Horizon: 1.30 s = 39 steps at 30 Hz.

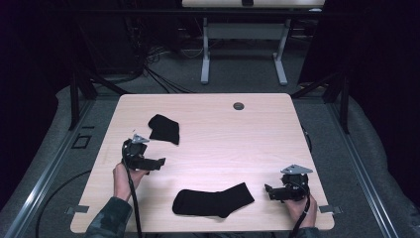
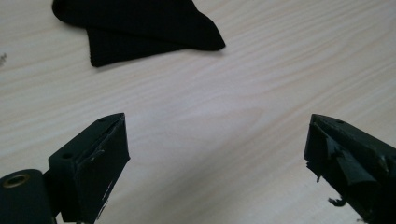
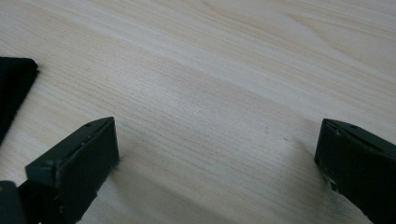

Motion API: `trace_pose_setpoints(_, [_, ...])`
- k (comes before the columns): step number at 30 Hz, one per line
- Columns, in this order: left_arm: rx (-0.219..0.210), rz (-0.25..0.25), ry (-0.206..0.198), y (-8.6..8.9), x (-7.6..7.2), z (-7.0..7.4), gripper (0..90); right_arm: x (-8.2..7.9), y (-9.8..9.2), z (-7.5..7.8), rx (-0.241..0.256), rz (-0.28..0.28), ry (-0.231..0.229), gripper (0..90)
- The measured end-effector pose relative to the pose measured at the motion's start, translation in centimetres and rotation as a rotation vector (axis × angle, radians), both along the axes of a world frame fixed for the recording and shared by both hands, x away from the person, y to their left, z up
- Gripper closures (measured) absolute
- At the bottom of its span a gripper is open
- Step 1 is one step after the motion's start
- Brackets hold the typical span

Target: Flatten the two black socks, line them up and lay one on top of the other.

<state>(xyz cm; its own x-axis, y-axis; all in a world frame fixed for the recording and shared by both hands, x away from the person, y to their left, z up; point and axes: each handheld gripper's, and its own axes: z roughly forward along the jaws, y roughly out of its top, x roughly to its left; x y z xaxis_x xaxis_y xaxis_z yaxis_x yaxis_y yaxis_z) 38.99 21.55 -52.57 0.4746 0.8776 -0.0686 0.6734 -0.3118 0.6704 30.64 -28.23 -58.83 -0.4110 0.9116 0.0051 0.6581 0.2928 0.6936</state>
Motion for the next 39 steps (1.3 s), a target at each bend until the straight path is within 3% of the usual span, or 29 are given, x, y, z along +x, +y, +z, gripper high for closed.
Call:
trace_pose_setpoints(18, [0.008,0.018,0.072,-0.1,6.7,0.4,5.4,-0.1,0.0,-0.1,0.005,-0.01,-0.016,0.0])
trace_pose_setpoints(20, [0.022,0.03,0.066,0.0,7.4,0.5,5.6,-0.1,0.0,-0.1,0.006,-0.011,-0.017,0.0])
trace_pose_setpoints(22, [-0.002,0.042,0.073,0.3,8.0,0.5,4.9,-0.1,0.0,-0.1,0.006,-0.008,-0.018,0.0])
trace_pose_setpoints(24, [0.001,0.06,0.066,0.4,8.3,0.5,4.3,-0.1,0.0,-0.1,0.006,-0.008,-0.019,0.0])
trace_pose_setpoints(26, [-0.003,0.067,0.087,0.4,8.9,0.3,4.1,-0.1,0.0,-0.1,0.006,-0.008,-0.019,0.0])
trace_pose_setpoints(30, [-0.01,0.1,0.088,0.4,10.0,-0.1,5.5,-0.1,0.0,-0.1,0.006,-0.007,-0.019,0.1])
trace_pose_setpoints(34, [0.046,0.097,0.109,-0.4,11.0,-1.4,8.6,-0.1,0.0,-0.1,0.006,-0.008,-0.017,0.2])
trace_pose_setpoints(39, [0.053,0.101,0.128,-1.2,11.9,-3.0,14.2,-0.1,0.0,-0.1,0.006,-0.008,-0.018,0.3])
